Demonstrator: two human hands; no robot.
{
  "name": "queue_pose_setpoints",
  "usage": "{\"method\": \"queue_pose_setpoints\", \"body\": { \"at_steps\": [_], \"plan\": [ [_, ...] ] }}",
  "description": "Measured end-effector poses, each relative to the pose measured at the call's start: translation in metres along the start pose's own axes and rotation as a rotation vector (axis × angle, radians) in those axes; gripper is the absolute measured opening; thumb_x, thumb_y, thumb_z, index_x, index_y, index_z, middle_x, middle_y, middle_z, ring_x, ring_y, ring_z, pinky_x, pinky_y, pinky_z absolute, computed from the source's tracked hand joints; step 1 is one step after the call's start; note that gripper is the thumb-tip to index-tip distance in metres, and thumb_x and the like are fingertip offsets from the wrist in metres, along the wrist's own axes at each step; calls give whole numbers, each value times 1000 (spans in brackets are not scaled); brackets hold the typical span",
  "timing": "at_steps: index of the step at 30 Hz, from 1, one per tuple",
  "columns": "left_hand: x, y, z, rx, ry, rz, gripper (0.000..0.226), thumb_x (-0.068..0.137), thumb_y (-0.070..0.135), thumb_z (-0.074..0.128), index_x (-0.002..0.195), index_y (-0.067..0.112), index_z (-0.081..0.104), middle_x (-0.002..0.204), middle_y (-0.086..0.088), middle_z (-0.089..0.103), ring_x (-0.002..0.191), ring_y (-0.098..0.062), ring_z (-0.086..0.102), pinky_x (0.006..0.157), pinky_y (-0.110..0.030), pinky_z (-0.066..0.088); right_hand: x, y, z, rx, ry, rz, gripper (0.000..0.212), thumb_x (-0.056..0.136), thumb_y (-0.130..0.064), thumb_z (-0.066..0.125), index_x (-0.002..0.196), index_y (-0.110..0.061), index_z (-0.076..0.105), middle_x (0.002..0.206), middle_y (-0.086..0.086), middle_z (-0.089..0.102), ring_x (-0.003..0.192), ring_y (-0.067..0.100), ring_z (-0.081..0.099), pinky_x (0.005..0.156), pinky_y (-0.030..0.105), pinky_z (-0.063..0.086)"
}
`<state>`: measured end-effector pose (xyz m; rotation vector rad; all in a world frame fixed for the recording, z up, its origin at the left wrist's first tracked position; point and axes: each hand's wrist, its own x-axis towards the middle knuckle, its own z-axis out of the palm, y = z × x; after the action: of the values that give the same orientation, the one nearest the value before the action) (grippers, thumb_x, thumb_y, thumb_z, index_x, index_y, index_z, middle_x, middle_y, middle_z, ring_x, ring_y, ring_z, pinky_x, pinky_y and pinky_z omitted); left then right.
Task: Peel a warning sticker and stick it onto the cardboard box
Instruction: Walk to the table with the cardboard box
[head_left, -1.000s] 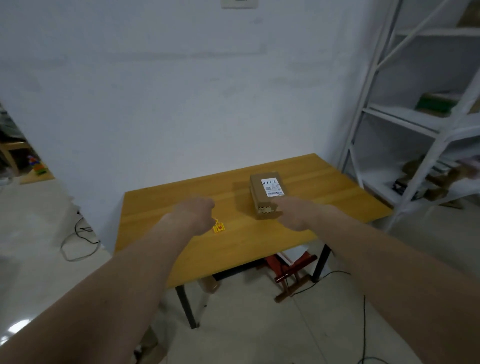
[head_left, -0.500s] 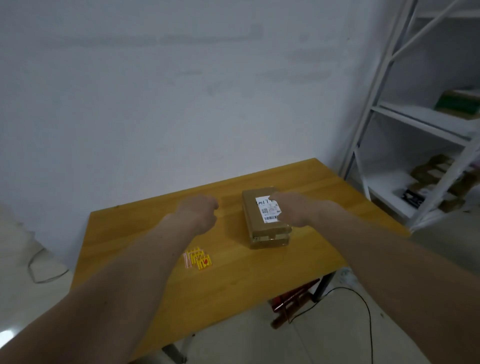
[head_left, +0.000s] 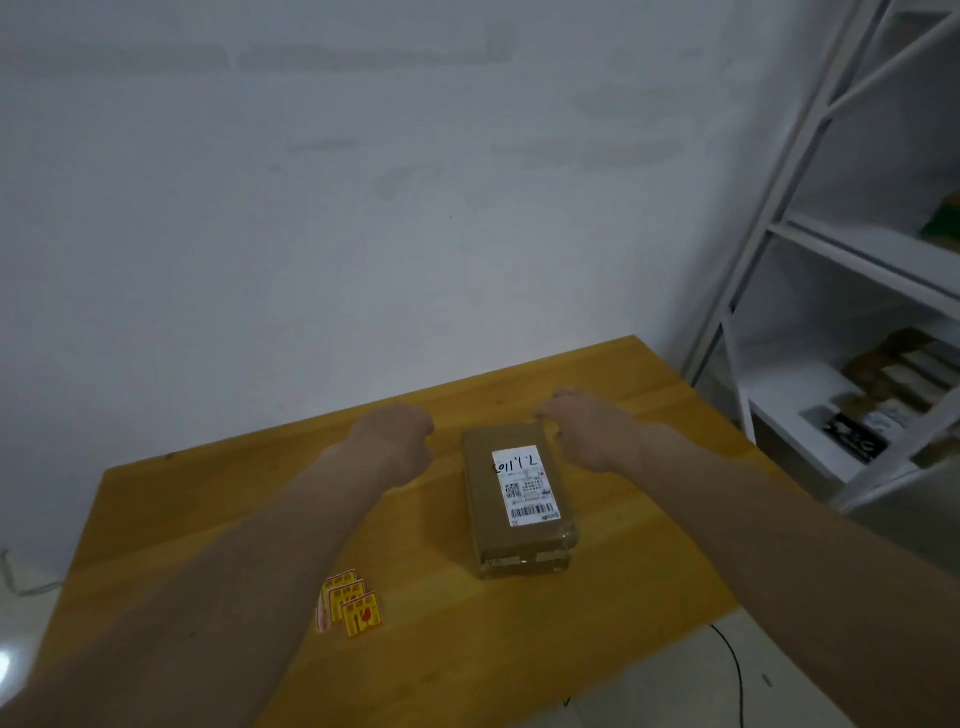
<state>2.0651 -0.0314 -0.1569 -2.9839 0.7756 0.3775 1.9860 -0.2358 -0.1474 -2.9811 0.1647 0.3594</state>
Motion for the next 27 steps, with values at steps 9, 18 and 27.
{"method": "queue_pose_setpoints", "body": {
  "at_steps": [9,18,27],
  "plan": [
    [55,53,17,-191,-20,-119,49,95,25,47,142,24,34,151,-2,35,136,-24,35,108,-36,33,57,67,-12,-42,-84,-183,53,98,-21,44,148,-17,28,156,9,27,143,28,27,112,41,30],
    [76,85,71,-139,72,-350,63,88,-4,42,145,21,27,143,-8,43,129,-28,42,98,-38,41,87,111,57,-53,-30,-222,58,91,0,41,145,-17,30,143,11,45,127,31,45,96,41,44],
    [86,51,186,-176,168,-457,67,88,-10,38,144,26,30,146,-6,41,129,-28,43,97,-42,44,116,115,158,-158,39,-56,35,88,-2,44,122,-6,48,128,13,54,119,33,52,82,37,43]
  ]
}}
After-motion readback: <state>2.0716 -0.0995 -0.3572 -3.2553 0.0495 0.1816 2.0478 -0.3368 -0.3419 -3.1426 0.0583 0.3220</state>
